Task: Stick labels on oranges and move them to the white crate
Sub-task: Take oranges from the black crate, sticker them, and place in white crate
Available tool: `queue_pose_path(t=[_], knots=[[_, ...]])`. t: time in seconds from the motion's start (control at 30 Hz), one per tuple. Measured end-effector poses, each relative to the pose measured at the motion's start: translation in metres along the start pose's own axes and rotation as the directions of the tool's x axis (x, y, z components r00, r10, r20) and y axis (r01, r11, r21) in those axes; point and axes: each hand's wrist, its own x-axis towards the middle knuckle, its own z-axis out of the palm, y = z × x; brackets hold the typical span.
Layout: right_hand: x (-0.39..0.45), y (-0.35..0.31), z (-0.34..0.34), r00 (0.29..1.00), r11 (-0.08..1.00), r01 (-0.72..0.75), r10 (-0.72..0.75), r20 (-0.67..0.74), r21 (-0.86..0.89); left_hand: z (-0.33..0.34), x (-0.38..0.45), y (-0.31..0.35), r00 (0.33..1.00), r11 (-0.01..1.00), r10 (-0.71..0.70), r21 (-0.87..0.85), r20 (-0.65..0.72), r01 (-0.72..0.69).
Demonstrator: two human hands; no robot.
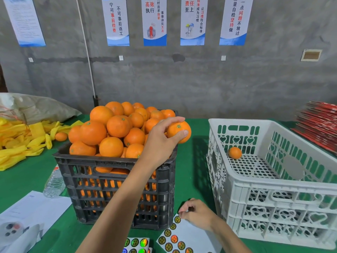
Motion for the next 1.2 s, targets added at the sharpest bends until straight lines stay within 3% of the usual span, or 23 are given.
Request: queue_pose_path(t=[0.13,0.3,0.37,0.43,0.5,0.57,0.67,0.7,0.77,0.93,1.03,1.1,1.2], knots=[[0.003,0.004,0.002,0.999,0.999,0.003,-0.005,-0.036,-0.050,0.001,0.002,0.000,1.000,1.000,0.003,0.000,0.005,-0.003],[-0.009,0.021,0.014,0.965,0.954,0.166,-0.209,-0.156,-0.250,0.000,0.000,0.002,1.000,1.000,0.003,0.015,0.002,-0.003],[-0.010,0.024,0.016,0.951,0.944,0.149,-0.219,-0.218,-0.295,0.000,0.001,0.003,1.000,1.000,0.008,0.015,-0.010,-0.008],[-0.009,0.015,0.014,0.935,0.978,0.073,-0.136,-0.328,-0.196,-0.001,0.001,0.003,1.000,1.000,0.005,0.011,-0.021,-0.005],[-0.010,-0.004,0.008,0.907,0.999,0.038,-0.022,-0.420,0.030,-0.002,0.000,0.003,0.999,1.000,0.008,-0.003,-0.031,-0.008],[-0.013,-0.032,-0.005,0.813,0.985,0.146,-0.065,-0.579,0.095,-0.002,0.000,0.003,0.999,1.000,0.002,-0.026,-0.044,-0.003],[-0.022,-0.089,-0.034,0.519,0.903,0.423,-0.168,-0.838,0.080,-0.001,0.001,0.003,0.995,1.000,0.009,-0.029,-0.098,-0.012],[-0.024,-0.108,-0.045,0.430,0.884,0.464,-0.182,-0.884,0.044,-0.001,0.002,0.003,0.993,1.000,0.010,-0.028,-0.119,-0.013],[-0.028,-0.145,-0.063,0.339,0.880,0.473,-0.233,-0.911,-0.049,0.001,0.002,0.004,0.989,1.000,0.011,-0.027,-0.149,-0.015],[-0.043,-0.186,-0.076,0.372,0.783,0.560,-0.531,-0.761,-0.272,0.000,0.003,0.002,0.968,1.000,0.030,0.003,-0.251,-0.030],[-0.049,-0.187,-0.073,0.443,0.758,0.451,-0.648,-0.619,-0.471,-0.002,0.005,0.000,0.957,0.999,0.041,0.042,-0.288,-0.030],[-0.050,-0.189,-0.072,0.506,0.783,0.329,-0.618,-0.602,-0.528,0.000,0.004,0.002,0.982,0.999,0.042,0.018,-0.182,-0.039],[-0.054,-0.194,-0.087,0.494,0.887,0.322,-0.455,-0.740,-0.330,0.007,-0.003,0.014,0.995,0.996,0.088,0.020,0.035,-0.089]])
